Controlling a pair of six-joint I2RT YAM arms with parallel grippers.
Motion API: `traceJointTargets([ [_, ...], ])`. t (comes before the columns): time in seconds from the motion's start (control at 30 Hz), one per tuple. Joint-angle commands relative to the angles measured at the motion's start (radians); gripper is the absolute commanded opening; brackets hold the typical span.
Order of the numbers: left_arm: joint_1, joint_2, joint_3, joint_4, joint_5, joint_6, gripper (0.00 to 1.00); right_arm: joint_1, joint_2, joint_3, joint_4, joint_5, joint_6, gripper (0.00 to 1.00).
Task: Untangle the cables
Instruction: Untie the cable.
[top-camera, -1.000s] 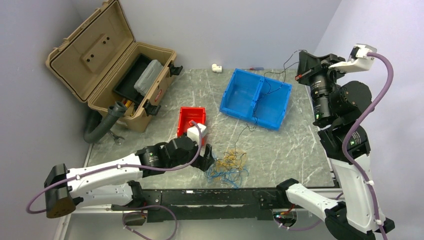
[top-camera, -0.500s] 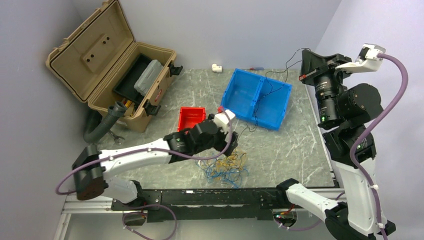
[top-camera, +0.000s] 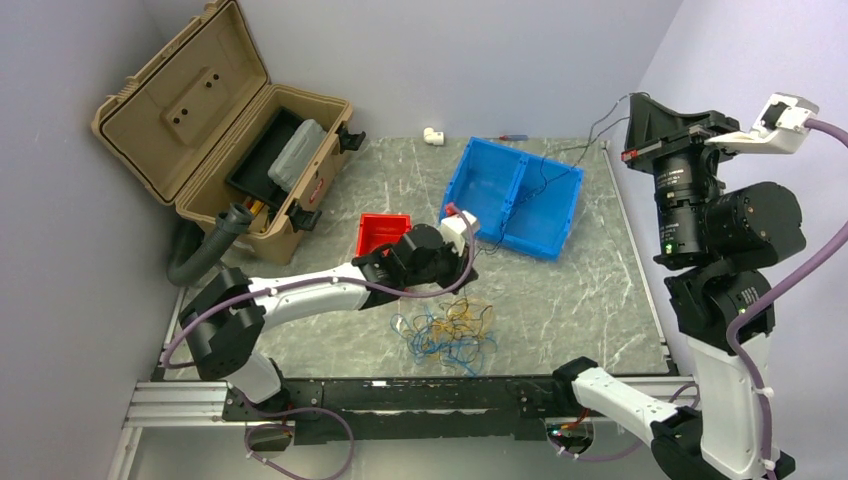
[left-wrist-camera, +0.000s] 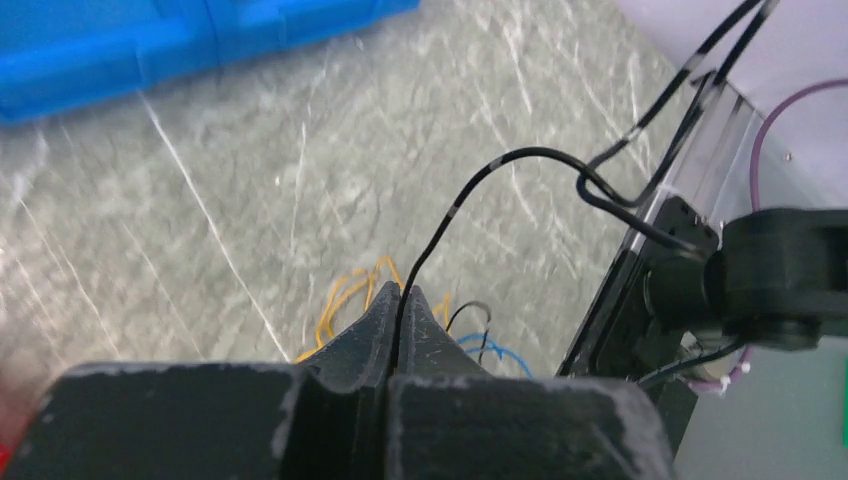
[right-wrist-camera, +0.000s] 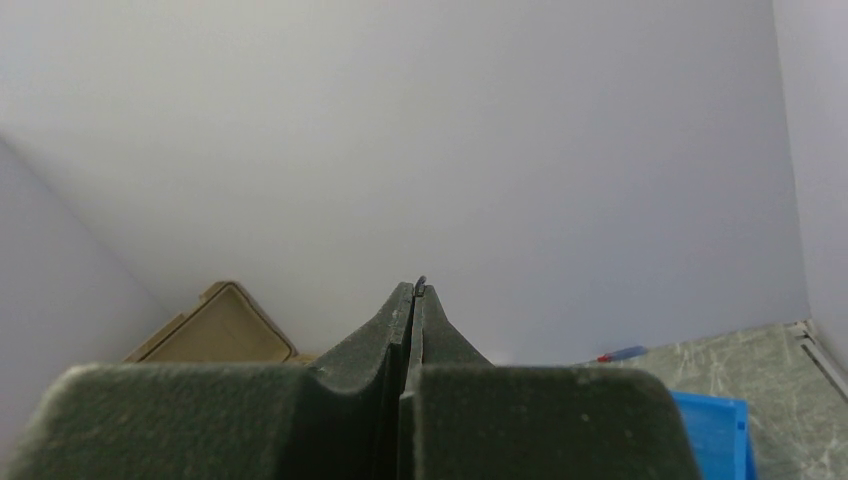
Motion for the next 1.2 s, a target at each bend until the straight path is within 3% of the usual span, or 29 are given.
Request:
traceJointTargets([
  [0.0,0.032,-0.034,-0.118,0.108,0.091,-0.059,0.00,-0.002,-0.020,0.029,0.023,0.078,-0.039,0.00],
  [0.23,0.080,-0.131,-0.272,0.065,0.035,-0.066,0.00,-0.002,-0.086,-0.013,0.057,0.274,-0.083,0.00],
  [0.43,0.081,-0.171,-0.295,0.029,0.023,-0.058,0.00,-0.002,-0.111,-0.043,0.054,0.275,-0.078,0.00],
  [0.67,0.081,-0.243,-0.205,-0.072,0.033,-0.006,0.00,-0.003,-0.140,-0.180,-0.027,0.169,-0.003,0.00],
  [0.93,0.081,-0.316,0.013,-0.296,-0.008,0.096,0.00,-0.002,-0.193,-0.396,-0.072,0.055,0.068,0.00],
  [1.17,0.081,-0.294,0.269,-0.501,-0.025,0.142,0.00,-0.003,-0.252,-0.616,0.019,-0.285,0.027,0.00],
])
